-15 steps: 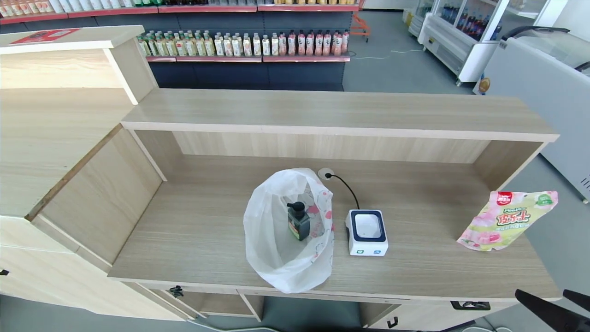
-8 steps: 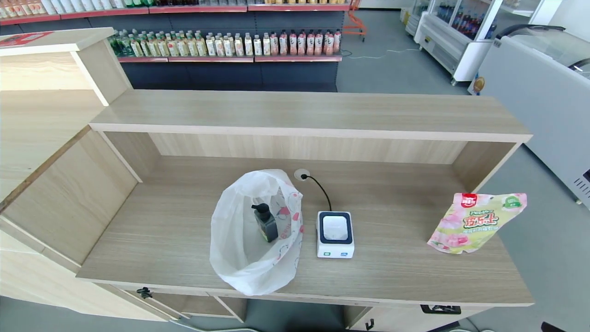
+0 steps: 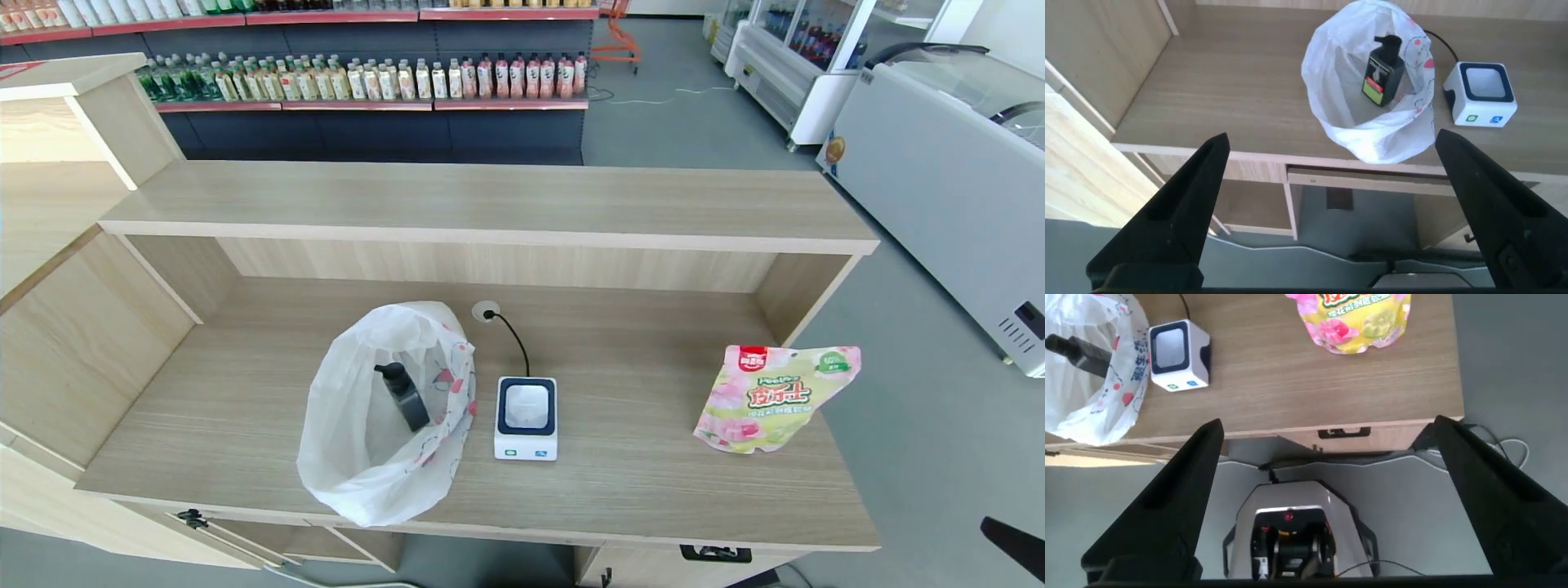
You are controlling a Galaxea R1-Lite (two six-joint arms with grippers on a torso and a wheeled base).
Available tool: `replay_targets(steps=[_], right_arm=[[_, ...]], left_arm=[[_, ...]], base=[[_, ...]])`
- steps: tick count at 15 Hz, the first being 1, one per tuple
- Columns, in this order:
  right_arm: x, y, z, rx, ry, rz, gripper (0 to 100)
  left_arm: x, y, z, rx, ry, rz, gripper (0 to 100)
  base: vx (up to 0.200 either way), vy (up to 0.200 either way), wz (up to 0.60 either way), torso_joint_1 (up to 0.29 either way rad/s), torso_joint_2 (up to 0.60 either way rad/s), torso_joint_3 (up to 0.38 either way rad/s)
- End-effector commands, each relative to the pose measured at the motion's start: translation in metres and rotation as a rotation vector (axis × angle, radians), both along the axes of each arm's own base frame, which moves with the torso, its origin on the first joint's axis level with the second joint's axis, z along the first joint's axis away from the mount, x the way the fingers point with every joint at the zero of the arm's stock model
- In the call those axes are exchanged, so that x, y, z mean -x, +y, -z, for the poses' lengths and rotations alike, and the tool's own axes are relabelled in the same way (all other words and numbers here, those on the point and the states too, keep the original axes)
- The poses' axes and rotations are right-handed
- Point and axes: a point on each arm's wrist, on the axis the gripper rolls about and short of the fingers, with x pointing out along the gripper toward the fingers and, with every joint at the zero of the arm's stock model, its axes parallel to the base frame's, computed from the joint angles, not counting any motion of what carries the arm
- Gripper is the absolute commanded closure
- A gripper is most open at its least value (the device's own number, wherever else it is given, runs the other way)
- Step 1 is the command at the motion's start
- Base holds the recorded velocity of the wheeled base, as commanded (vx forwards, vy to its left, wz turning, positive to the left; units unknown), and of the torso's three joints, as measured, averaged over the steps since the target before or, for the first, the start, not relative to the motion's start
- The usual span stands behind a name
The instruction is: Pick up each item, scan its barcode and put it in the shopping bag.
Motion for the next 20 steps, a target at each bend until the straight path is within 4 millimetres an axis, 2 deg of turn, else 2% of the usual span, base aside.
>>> replay_targets(steps=[1, 3, 5, 6, 7, 11, 12, 14, 16, 17, 19, 20], right_arm=[[-0.013, 0.001, -0.007, -0.005, 0.036, 0.022, 0], [-0.03, 0.002, -0.023, -0.091, 0.055, 0.058, 0], [-0.062, 0.004, -0.05, -0.203, 0.071, 0.112, 0], [-0.073, 0.005, -0.058, -0.233, 0.073, 0.138, 0], [-0.096, 0.006, -0.069, -0.283, 0.082, 0.198, 0], [-0.144, 0.009, -0.085, -0.471, 0.149, 0.361, 0], [-0.155, 0.012, -0.086, -0.515, 0.172, 0.411, 0], [-0.173, 0.014, -0.076, -0.569, 0.222, 0.504, 0], [-0.176, 0.014, -0.072, -0.578, 0.237, 0.524, 0], [-0.192, 0.015, -0.053, -0.588, 0.308, 0.572, 0], [-0.209, 0.017, -0.034, -0.563, 0.375, 0.598, 0], [-0.209, 0.017, -0.034, -0.563, 0.375, 0.598, 0]], left_arm=[[0.0, 0.0, 0.0, 0.002, 0.0, -0.001, 0], [0.0, 0.0, 0.0, 0.0, 0.0, -0.001, 0], [0.0, 0.0, 0.0, 0.0, 0.0, -0.001, 0], [0.0, 0.0, 0.0, 0.0, 0.0, -0.001, 0], [0.0, 0.0, 0.0, 0.0, 0.0, -0.001, 0], [0.0, 0.0, 0.0, 0.0, 0.0, -0.001, 0], [0.0, 0.0, 0.0, 0.0, 0.0, -0.001, 0], [0.0, 0.0, 0.0, 0.0, 0.0, -0.001, 0], [0.0, 0.0, 0.0, 0.0, 0.0, -0.001, 0], [0.0, 0.0, 0.0, 0.0, 0.0, -0.001, 0], [0.0, 0.0, 0.0, 0.0, 0.0, -0.001, 0], [0.0, 0.0, 0.0, 0.0, 0.0, -0.001, 0]], base=[[0.0, 0.0, 0.0, 0.0, 0.0, 0.0], [0.0, 0.0, 0.0, 0.0, 0.0, 0.0], [0.0, 0.0, 0.0, 0.0, 0.0, 0.0], [0.0, 0.0, 0.0, 0.0, 0.0, 0.0], [0.0, 0.0, 0.0, 0.0, 0.0, 0.0], [0.0, 0.0, 0.0, 0.0, 0.0, 0.0], [0.0, 0.0, 0.0, 0.0, 0.0, 0.0], [0.0, 0.0, 0.0, 0.0, 0.0, 0.0], [0.0, 0.0, 0.0, 0.0, 0.0, 0.0], [0.0, 0.0, 0.0, 0.0, 0.0, 0.0], [0.0, 0.0, 0.0, 0.0, 0.0, 0.0], [0.0, 0.0, 0.0, 0.0, 0.0, 0.0]])
